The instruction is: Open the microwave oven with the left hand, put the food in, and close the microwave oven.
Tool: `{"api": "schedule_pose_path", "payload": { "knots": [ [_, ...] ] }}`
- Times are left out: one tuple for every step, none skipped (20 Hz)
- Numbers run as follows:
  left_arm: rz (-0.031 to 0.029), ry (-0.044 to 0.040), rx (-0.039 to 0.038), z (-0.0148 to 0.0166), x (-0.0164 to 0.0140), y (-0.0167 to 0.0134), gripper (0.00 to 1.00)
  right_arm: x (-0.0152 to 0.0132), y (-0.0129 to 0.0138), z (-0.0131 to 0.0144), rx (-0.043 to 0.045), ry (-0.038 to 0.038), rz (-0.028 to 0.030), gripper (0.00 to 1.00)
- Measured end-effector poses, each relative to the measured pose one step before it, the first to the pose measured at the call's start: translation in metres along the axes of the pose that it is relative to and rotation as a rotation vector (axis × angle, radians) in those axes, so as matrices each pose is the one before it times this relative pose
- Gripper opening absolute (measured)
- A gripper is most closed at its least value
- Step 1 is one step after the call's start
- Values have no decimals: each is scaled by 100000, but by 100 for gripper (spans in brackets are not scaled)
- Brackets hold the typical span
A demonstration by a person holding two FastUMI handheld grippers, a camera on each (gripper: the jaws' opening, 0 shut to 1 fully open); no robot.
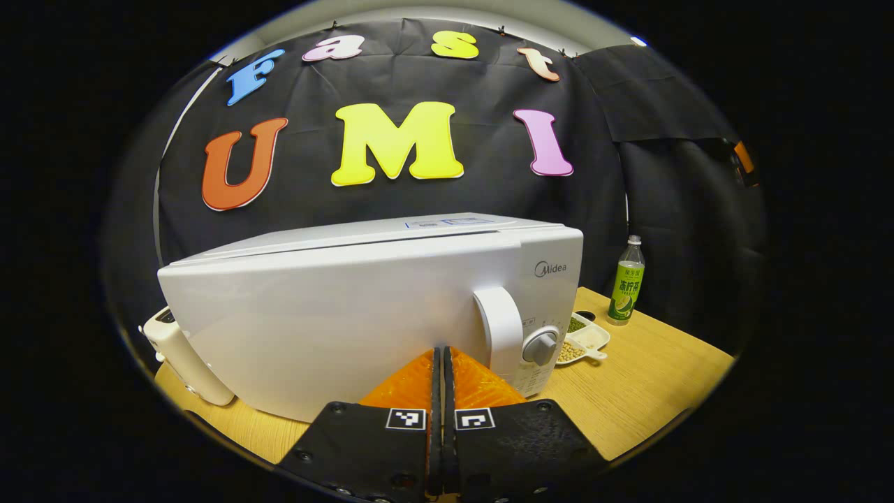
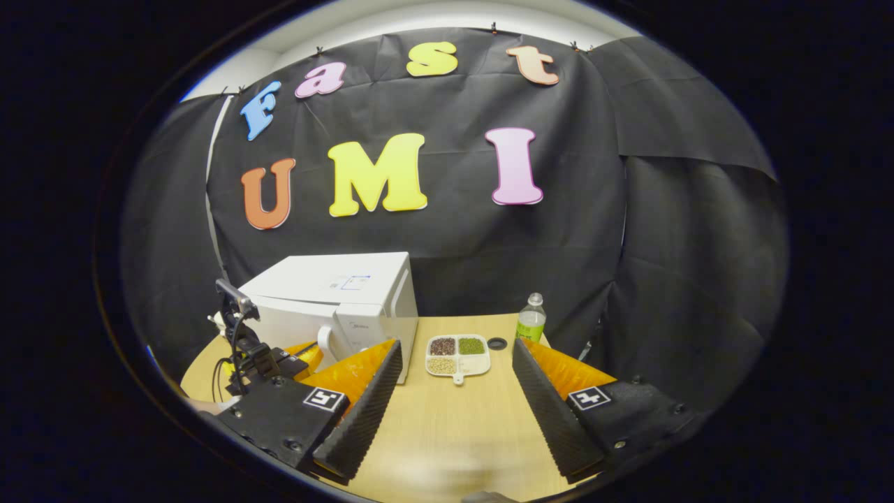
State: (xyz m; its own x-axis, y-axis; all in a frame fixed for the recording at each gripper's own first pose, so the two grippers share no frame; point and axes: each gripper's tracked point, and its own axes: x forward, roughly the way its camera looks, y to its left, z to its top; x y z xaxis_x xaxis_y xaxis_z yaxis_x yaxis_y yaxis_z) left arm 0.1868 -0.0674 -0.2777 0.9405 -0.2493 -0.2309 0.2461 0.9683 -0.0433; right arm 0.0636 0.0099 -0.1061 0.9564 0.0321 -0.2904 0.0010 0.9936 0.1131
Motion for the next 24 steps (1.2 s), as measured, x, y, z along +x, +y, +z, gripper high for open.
{"api": "schedule_pose_path", "payload": {
  "knots": [
    [-131,33,69,-60,21,-95,1,46,-170,-9,224,-100,-164,100],
    [114,-162,679,62,57,-41,2,-15,-118,-66,210,371,-152,100],
    [160,126,475,-32,-61,11,2,63,-159,-328,164,416,-206,92],
    [-6,102,239,-23,14,68,2,-35,-52,-83,228,0,-36,92],
    [-81,-170,368,17,50,-27,2,-106,-40,145,313,-183,46,92],
    [58,-290,190,100,24,-26,2,-110,-29,-9,60,-96,80,100],
    [198,-136,122,13,133,85,2,-46,-24,-117,-105,-48,-8,100],
    [267,-400,323,49,160,-103,2,-57,42,-55,-81,38,70,100],
    [184,374,1275,-35,151,22,2,7,48,-152,-77,428,126,100],
    [-582,-428,2044,197,540,-9,2,-128,157,36,-168,300,250,100],
    [-27,3486,-1495,-641,21,239,2,-93,225,51,292,-63,558,100],
    [-760,-1198,-2839,699,-546,-219,0,-204,310,135,-20,-367,252,92],
    [1361,917,-540,-231,-44,450,1,-83,132,221,-100,-528,343,92],
    [1936,1612,66,-346,-377,461,1,-181,257,66,-20,-56,335,100],
    [201,1374,-1189,-257,-464,20,1,-116,249,-130,-274,-98,266,92],
    [286,678,-888,66,-733,205,1,-231,107,176,-361,-535,80,100],
    [-157,-74,-47,123,-716,260,1,-222,199,328,-627,-1015,-27,100],
    [-1102,295,247,255,-1078,32,1,-106,-12,401,-938,-1153,-303,100],
    [-344,495,-11,176,-859,205,8,-233,202,263,-1167,-922,-189,92],
    [-611,-573,-143,542,-1111,122,7,-183,138,322,-1175,-1192,-348,100],
    [1063,-1272,298,785,-1260,410,43,-130,149,538,-1665,-1345,-473,92],
    [2939,-2059,-1205,1317,-1534,724,66,-210,237,661,-1776,-1720,-267,92],
    [637,-1185,-2329,1153,-837,244,89,-113,260,552,-1953,-1758,-234,92],
    [1379,-3395,-1954,1711,-1515,192,97,-245,278,608,-1909,-1335,-76,100]
  ]
}}
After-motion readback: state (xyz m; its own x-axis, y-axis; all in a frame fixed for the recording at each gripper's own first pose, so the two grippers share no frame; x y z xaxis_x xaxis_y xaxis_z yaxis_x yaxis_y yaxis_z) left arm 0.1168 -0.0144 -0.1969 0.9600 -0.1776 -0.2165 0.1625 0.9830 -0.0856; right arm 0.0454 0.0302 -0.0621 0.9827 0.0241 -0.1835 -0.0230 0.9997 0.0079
